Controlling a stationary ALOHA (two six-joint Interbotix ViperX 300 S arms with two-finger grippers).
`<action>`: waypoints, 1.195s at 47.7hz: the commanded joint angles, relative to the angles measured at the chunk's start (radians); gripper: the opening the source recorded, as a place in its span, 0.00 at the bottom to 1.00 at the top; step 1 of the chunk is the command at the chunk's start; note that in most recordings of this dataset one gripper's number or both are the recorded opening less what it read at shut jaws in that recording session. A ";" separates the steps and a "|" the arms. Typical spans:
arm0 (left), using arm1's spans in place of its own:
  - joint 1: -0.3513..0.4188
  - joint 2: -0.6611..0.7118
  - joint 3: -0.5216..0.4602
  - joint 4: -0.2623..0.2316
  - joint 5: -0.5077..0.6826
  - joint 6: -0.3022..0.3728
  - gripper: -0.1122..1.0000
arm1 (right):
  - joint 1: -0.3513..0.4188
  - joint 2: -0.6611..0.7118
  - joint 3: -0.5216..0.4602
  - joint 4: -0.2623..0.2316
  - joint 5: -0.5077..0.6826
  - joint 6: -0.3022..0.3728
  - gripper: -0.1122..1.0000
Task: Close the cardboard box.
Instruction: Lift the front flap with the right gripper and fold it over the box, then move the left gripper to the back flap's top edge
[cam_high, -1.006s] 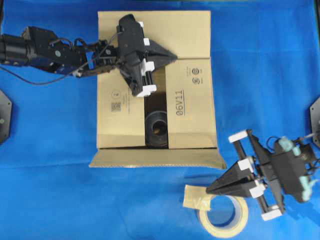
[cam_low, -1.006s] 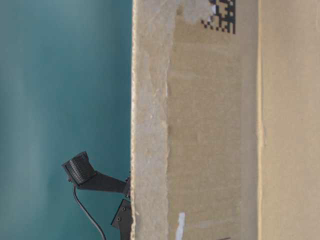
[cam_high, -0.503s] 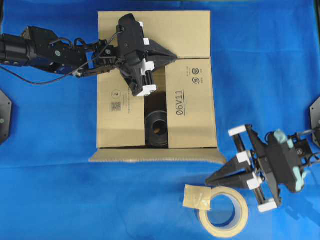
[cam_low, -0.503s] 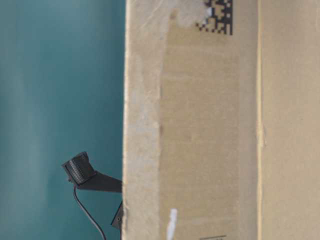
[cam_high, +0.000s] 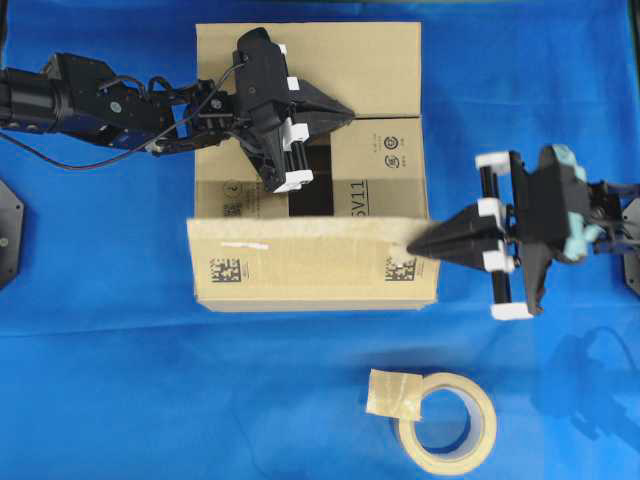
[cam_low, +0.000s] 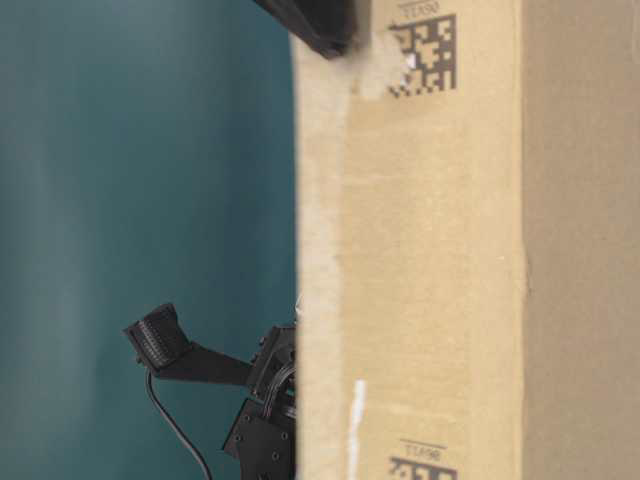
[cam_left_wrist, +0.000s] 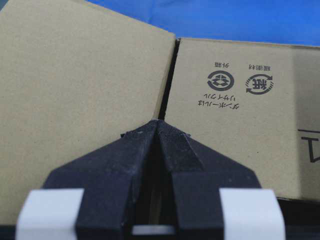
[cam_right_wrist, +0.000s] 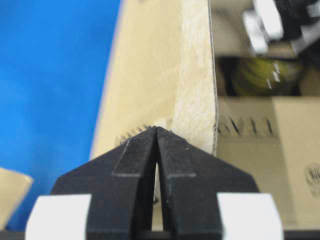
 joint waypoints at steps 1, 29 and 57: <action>0.003 -0.015 -0.006 0.000 -0.002 -0.002 0.10 | -0.031 0.018 -0.012 0.008 0.029 -0.002 0.10; 0.003 -0.025 -0.009 0.000 0.002 -0.009 0.10 | -0.041 0.118 -0.020 0.017 0.029 0.000 0.10; 0.071 -0.249 -0.192 0.002 0.360 0.012 0.10 | -0.046 0.118 -0.021 0.017 0.021 -0.002 0.10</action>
